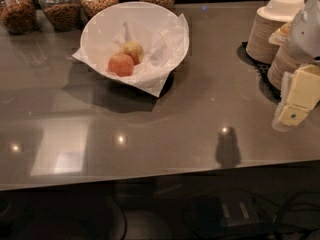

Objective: Pick apple from white bowl

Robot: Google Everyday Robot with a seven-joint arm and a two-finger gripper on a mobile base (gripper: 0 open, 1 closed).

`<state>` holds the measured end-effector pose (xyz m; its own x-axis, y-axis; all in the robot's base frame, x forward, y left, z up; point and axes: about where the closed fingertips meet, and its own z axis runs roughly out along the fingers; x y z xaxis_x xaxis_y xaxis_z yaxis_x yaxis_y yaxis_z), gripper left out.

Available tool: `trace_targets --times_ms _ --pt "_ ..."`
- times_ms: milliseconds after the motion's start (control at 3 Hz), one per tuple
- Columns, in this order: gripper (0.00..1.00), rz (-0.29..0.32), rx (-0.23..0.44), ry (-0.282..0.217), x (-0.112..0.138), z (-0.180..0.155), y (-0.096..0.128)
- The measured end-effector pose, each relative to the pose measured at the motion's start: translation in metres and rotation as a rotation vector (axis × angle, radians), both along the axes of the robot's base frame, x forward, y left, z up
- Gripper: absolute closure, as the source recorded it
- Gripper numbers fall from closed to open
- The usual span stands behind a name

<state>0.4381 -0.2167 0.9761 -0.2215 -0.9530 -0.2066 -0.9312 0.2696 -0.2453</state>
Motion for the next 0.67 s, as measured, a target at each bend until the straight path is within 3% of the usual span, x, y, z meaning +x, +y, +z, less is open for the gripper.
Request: trace_targets --times_ms 333,667 --pt "0.00 0.000 0.000 0.000 0.0001 0.0000 0.0001" --pt "0.00 0.002 0.042 -0.041 0.0091 0.0035 0.0088"
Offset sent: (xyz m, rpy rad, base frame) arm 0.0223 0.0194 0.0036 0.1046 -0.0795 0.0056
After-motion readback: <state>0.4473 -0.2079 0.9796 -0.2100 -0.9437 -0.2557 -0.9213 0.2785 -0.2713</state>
